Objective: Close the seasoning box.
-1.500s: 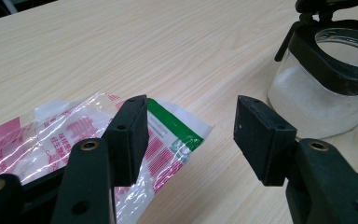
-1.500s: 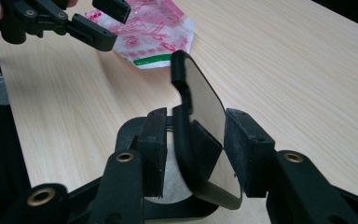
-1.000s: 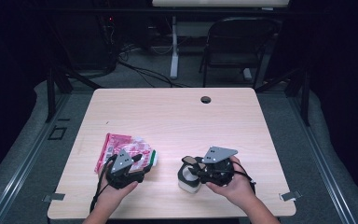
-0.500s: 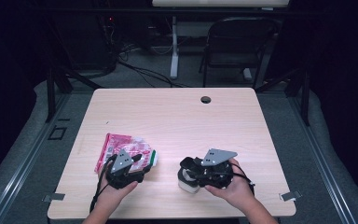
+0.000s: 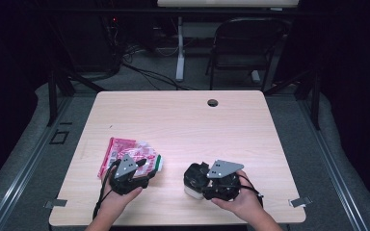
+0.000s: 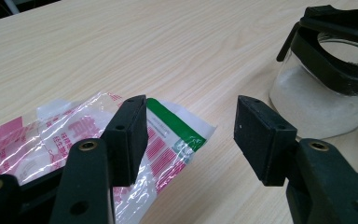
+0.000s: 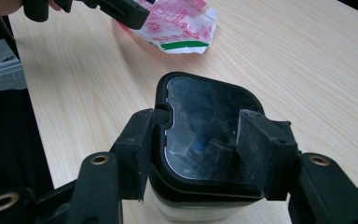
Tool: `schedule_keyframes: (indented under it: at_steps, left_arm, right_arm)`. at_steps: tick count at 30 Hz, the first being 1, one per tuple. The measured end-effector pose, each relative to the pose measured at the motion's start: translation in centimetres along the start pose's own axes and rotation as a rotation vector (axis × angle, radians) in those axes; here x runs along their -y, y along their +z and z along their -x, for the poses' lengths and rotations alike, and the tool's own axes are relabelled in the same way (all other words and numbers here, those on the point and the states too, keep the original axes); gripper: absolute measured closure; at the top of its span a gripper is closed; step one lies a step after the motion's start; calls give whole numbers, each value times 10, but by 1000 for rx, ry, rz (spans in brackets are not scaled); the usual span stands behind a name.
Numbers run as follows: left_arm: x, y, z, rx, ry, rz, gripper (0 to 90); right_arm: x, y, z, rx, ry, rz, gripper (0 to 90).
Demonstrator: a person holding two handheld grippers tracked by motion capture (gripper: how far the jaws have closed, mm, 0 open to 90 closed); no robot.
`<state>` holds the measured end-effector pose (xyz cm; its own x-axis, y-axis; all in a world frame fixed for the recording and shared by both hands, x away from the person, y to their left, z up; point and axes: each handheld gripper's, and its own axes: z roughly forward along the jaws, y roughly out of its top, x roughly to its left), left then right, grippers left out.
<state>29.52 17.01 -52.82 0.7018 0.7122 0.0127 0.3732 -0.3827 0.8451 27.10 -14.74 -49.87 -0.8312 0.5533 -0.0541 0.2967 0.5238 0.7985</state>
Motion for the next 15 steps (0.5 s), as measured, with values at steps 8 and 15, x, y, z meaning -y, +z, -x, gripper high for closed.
schedule_keyframes:
  at_steps: [8, 15]
  left_arm:
    - [0, 1, 0, -7, -1, -2, 442]
    - [0, 1, 0, -7, -1, -2, 442]
  right_arm:
    - [5, -1, -4, -1, 22, 11, 460]
    - [6, -1, -2, -10, 36, 16, 457]
